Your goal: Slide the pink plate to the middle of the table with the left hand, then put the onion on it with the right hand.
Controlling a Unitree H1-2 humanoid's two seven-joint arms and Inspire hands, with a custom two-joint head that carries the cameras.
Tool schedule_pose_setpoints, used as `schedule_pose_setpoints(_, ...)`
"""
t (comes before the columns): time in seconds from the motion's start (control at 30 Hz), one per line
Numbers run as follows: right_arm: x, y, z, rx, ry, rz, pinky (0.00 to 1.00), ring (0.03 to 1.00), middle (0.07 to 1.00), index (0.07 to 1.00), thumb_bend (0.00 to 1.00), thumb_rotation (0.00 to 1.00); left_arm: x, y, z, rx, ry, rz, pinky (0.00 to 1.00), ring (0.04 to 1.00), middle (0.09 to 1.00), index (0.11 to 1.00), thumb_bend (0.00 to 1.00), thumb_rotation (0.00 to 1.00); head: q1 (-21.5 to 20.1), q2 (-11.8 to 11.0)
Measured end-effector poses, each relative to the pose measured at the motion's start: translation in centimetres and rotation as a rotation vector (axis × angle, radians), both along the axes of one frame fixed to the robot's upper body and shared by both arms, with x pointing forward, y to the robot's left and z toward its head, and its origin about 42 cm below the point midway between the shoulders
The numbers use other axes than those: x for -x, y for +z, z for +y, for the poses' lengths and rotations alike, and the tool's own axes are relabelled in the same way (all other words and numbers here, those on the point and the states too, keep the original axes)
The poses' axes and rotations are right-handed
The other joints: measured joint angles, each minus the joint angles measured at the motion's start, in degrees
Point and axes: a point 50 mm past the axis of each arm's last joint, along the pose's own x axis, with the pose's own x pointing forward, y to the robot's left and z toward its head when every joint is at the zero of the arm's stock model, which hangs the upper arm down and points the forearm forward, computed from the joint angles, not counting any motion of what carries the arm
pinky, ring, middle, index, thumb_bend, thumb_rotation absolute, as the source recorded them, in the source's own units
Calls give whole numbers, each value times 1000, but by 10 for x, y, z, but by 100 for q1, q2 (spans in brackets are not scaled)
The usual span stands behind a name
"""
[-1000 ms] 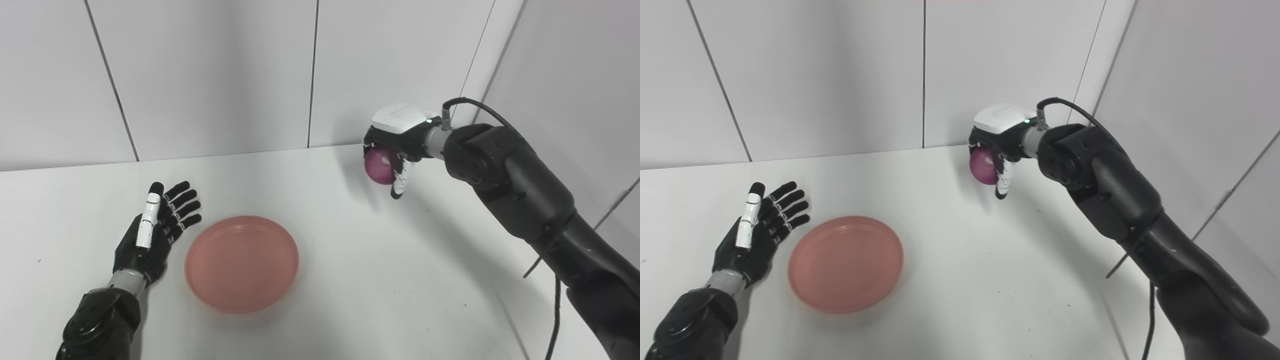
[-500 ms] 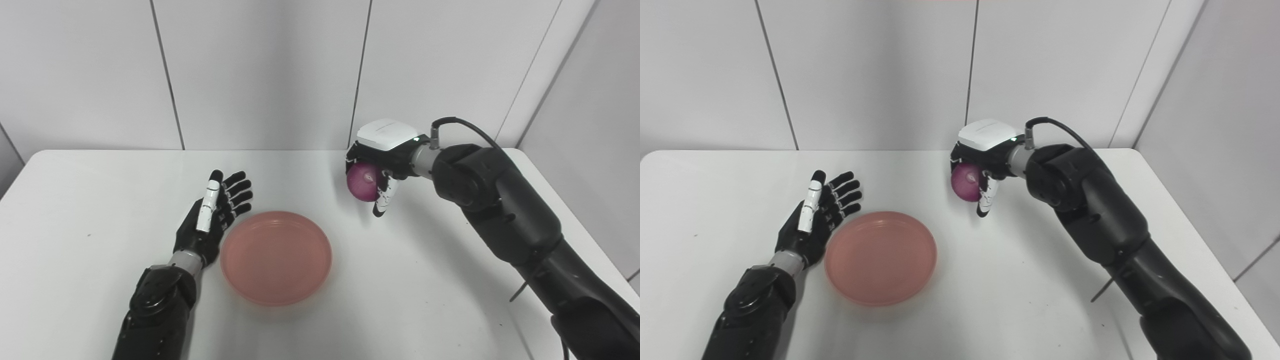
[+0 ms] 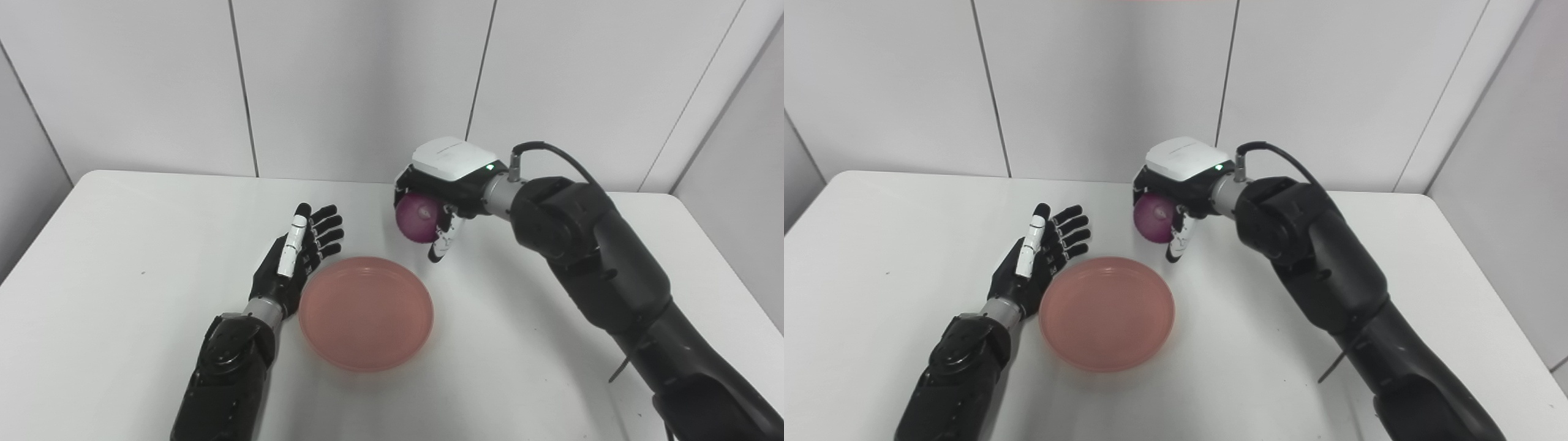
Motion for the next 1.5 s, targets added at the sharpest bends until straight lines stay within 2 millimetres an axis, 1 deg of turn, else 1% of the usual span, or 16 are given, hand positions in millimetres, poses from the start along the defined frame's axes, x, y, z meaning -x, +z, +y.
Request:
schedule_pose_setpoints(0.13,3,-2,9,-27,25,-9,290,359,426,531,521,5,-2,-1,-3,4,0,0,828,833,837,780,609,948,35,-35)
schedule_pose_setpoints(0.23,3,-2,10,-30,28,-7,285,354,426,526,521,5,-2,-2,-5,3,3,2,826,833,837,785,607,951,70,-44)
schedule_pose_setpoints(0.33,3,-5,10,-29,26,-1,309,377,454,509,525,4,-3,-3,-6,6,6,0,821,827,834,782,613,944,123,-35)
schedule_pose_setpoints(0.53,5,-28,17,8,77,8,304,375,457,507,525,4,-3,-3,-9,9,10,-9,828,831,835,779,624,943,185,-35)
schedule_pose_setpoints(0.73,9,-39,24,22,104,19,347,421,456,516,523,4,-3,-3,-11,2,11,-9,829,833,834,775,618,953,220,-27)
schedule_pose_setpoints(0.77,10,-39,24,22,105,21,301,377,440,513,523,3,-3,-3,-11,-3,11,-10,830,834,833,775,618,953,229,-27)
schedule_pose_setpoints(0.8,10,-40,25,21,106,23,286,362,435,512,523,3,-3,-3,-11,-4,11,-10,831,834,833,775,618,954,229,-27)
schedule_pose_setpoints(0.93,15,-50,28,27,141,28,360,428,473,491,527,0,-4,-3,-12,-3,11,-11,834,833,833,774,609,955,246,-9)
schedule_pose_setpoints(1.17,19,-70,35,36,182,22,379,435,461,508,526,1,-3,-2,-12,-2,14,-10,834,834,835,781,610,960,273,0)
schedule_pose_setpoints(1.4,18,-78,40,65,193,12,379,450,464,508,527,2,-4,-3,-13,-3,16,-8,828,829,831,780,616,960,316,17)
schedule_pose_setpoints(1.5,19,-86,40,62,202,15,390,450,463,510,527,2,-4,-3,-14,-3,15,-5,825,824,826,780,615,958,325,0)
